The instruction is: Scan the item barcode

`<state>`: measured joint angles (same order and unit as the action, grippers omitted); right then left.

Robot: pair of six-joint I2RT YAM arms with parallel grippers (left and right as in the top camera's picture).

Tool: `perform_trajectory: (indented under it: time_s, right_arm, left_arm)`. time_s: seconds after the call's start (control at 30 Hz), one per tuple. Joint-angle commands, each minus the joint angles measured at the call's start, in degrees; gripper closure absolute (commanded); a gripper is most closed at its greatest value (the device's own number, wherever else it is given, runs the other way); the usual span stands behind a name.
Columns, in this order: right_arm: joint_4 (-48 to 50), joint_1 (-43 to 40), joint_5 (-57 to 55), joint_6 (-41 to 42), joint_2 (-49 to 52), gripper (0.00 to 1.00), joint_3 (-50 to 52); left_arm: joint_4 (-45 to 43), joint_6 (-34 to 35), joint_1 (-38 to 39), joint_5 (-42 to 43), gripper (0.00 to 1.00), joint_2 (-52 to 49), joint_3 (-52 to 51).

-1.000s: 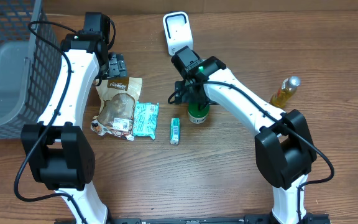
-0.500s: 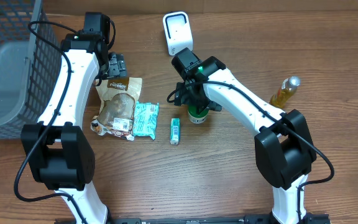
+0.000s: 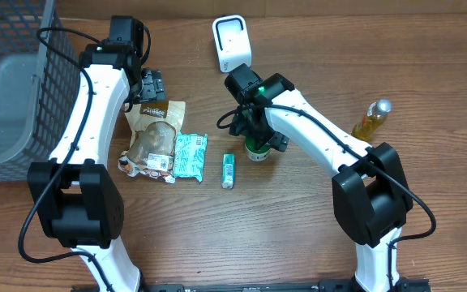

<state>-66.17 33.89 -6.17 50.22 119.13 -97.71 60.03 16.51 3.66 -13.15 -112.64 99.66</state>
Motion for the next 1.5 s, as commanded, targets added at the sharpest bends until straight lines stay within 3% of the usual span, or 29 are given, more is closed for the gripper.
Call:
perform_trajectory:
  time_s: [0.0,0.9,1.1,1.27,1.47]
  right_arm:
    - [0.0,0.2,-0.2,1.0,-0.5,0.18,-0.9]
    - [0.2,0.2,-0.2,1.0,-0.5,0.18,-0.9]
    - [0.0,0.2,-0.2,1.0,-0.5,0.23,-0.9]
    - [-0.1,0.2,-0.2,0.8,-0.5,0.37,-0.9]
    - [-0.5,0.2,-0.2,-0.1,-0.5,0.4,-0.9]
  left_arm:
    - [-0.1,0.0,0.2,-0.8,0.01,0.2,0.7]
    - [-0.1,0.0,0.2,-0.8,0.01,0.2,0.7]
    - [-0.1,0.0,0.2,-0.8,0.01,0.2,0.7]
    - [-0.1,0.0,0.2,-0.8,0.01,0.2,0.7]
    - [-0.1,0.0,0.2,-0.8,0.0,0.2,0.7]
